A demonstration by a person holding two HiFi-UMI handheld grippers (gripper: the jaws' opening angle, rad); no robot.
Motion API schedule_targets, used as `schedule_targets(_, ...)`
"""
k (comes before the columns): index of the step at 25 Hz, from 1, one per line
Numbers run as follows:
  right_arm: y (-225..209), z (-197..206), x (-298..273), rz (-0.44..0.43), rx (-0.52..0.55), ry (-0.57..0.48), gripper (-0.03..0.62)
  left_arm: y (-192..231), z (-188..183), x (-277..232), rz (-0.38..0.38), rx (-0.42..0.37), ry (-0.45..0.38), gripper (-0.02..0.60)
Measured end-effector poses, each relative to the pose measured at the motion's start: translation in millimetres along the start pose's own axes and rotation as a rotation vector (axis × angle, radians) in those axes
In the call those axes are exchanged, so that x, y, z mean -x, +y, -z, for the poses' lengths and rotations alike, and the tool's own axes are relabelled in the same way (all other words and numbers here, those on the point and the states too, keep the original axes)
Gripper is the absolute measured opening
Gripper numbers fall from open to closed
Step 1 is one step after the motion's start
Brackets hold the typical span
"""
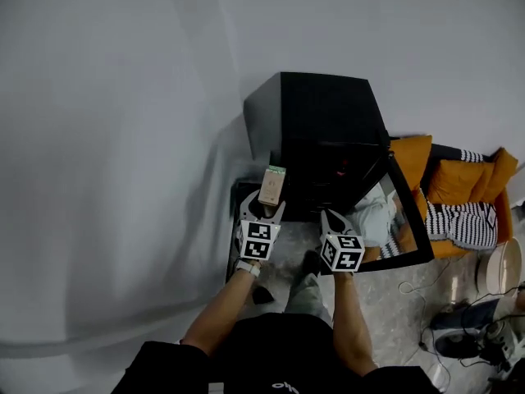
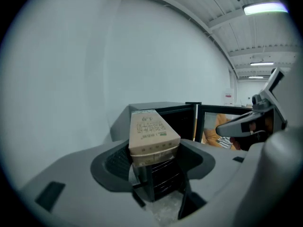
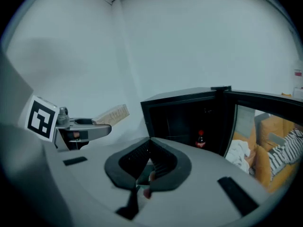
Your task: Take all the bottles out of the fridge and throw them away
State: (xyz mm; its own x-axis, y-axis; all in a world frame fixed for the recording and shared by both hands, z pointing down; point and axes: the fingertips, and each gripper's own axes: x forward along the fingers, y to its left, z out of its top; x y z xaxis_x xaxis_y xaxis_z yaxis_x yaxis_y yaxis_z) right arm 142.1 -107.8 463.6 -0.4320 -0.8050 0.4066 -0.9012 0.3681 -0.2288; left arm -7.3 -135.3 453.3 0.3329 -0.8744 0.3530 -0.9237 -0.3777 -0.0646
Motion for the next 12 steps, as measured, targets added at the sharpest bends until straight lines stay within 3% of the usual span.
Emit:
schedule_targets(8,121,10,-35,-0.205,0.101,0.037,0.002,93,33,88,-0.199,0.061,0.005,0.279)
schedule_targets(12,160,13,-43,-0.269,0.136,0.054,0.002,117,42,118,-0.253,0.093,0.011,0.280)
